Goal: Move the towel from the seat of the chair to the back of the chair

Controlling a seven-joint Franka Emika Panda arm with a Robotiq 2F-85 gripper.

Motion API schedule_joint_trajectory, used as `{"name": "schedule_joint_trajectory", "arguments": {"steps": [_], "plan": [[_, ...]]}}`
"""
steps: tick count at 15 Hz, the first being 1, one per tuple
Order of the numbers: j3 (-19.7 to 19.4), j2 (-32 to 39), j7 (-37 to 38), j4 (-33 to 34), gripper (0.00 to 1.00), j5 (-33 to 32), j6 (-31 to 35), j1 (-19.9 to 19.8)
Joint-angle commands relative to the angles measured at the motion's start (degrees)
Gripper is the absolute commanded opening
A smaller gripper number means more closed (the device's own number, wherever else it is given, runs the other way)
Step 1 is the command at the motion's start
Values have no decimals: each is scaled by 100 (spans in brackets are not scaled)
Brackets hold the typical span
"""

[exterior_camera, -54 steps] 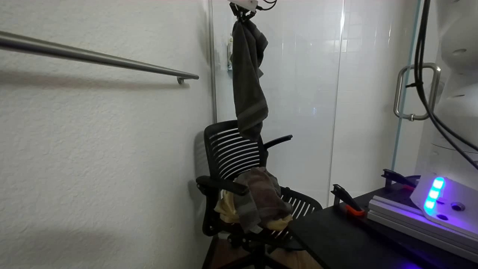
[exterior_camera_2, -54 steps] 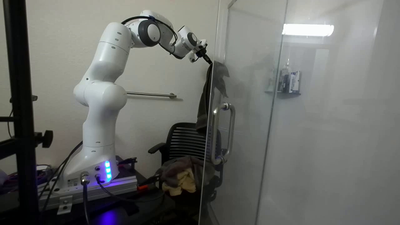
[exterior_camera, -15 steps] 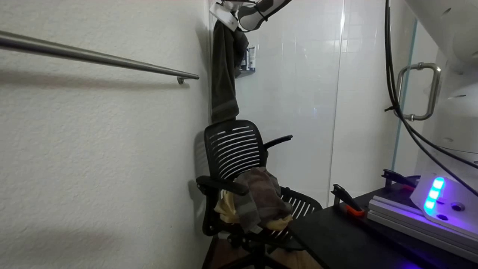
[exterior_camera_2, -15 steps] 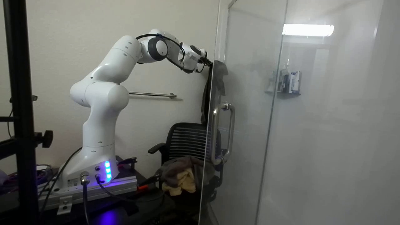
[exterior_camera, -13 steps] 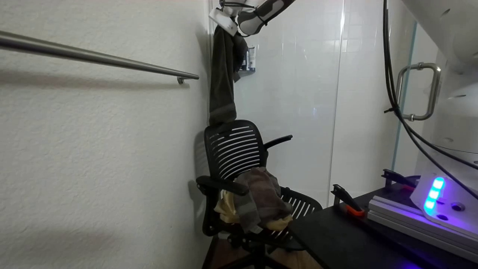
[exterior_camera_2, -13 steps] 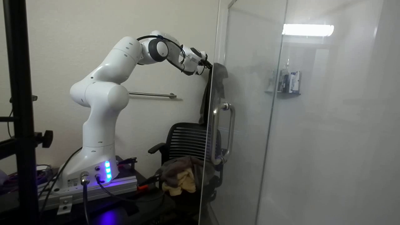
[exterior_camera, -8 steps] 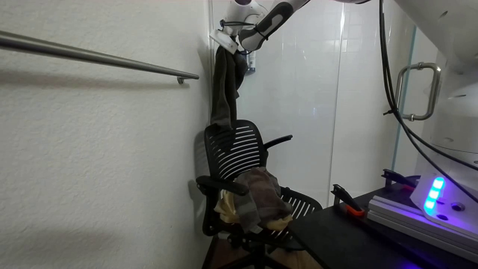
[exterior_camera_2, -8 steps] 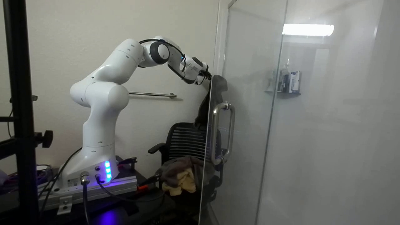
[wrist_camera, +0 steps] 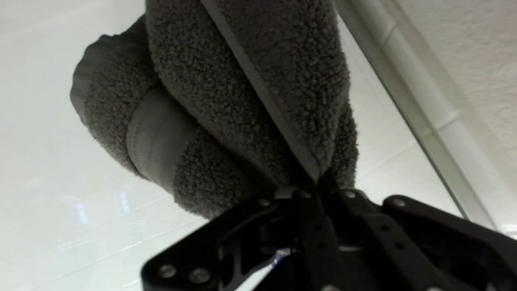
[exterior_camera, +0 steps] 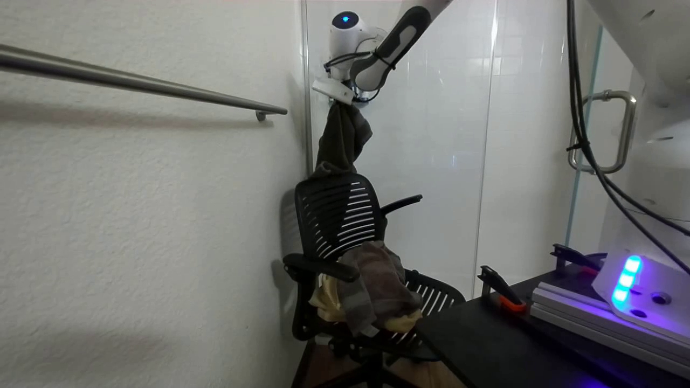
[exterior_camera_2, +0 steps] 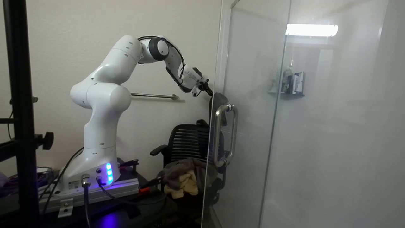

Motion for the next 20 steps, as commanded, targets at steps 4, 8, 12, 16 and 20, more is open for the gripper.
{"name": "schedule_joint_trajectory", "arguments": {"steps": [4, 8, 12, 16, 20], "plan": [[984, -1929, -1248, -1906, 2, 1097, -2133, -148], [1474, -2603, -2027, -2639, 2, 2642, -2659, -370], [1519, -2522, -2739, -2636, 33, 4130, -3205, -654], [1547, -2410, -2493, -2458, 37, 3715, -3018, -581], [1594, -2409, -2482, -2452, 46, 3714, -3022, -564]]}}
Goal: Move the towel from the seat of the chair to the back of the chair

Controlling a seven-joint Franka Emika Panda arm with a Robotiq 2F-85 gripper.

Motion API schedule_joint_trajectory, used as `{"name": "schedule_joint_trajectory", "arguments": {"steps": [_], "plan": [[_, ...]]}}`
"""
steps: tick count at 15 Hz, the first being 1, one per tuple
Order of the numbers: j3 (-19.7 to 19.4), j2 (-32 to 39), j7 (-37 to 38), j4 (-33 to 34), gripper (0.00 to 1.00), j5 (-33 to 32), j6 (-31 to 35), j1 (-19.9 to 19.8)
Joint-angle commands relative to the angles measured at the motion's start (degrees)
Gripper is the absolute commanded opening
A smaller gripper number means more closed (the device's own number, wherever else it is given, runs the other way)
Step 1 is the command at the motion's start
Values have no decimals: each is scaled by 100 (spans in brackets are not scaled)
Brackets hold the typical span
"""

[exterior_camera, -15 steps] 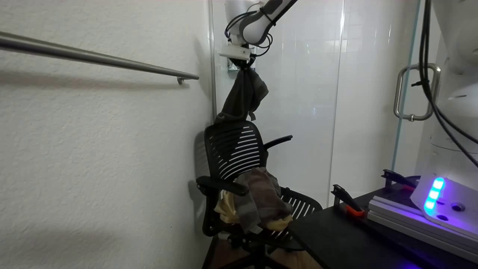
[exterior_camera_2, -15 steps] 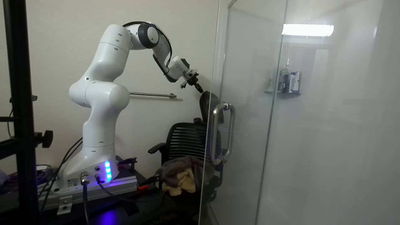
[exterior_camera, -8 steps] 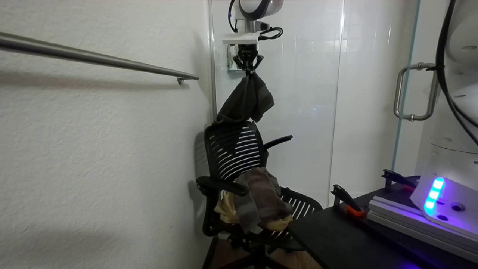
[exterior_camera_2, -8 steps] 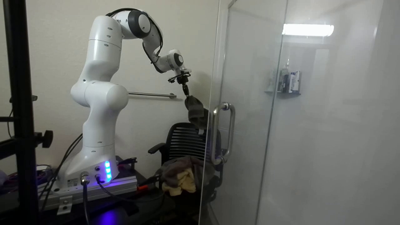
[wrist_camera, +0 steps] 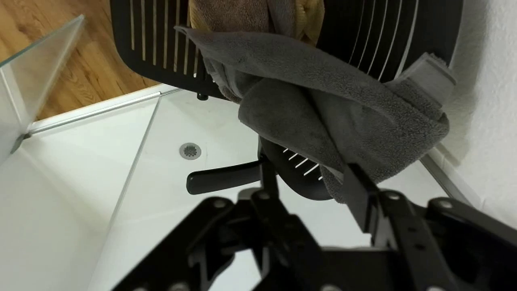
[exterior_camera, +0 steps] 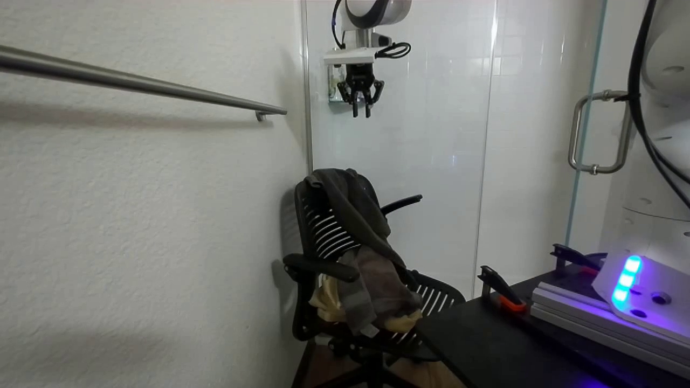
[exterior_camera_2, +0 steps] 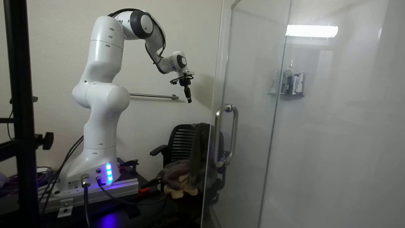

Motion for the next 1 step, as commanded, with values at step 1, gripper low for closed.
{"name": "schedule_joint_trajectory", "arguments": {"steps": [1], "plan": [[110, 3, 7, 14, 52, -14, -18, -100]]}}
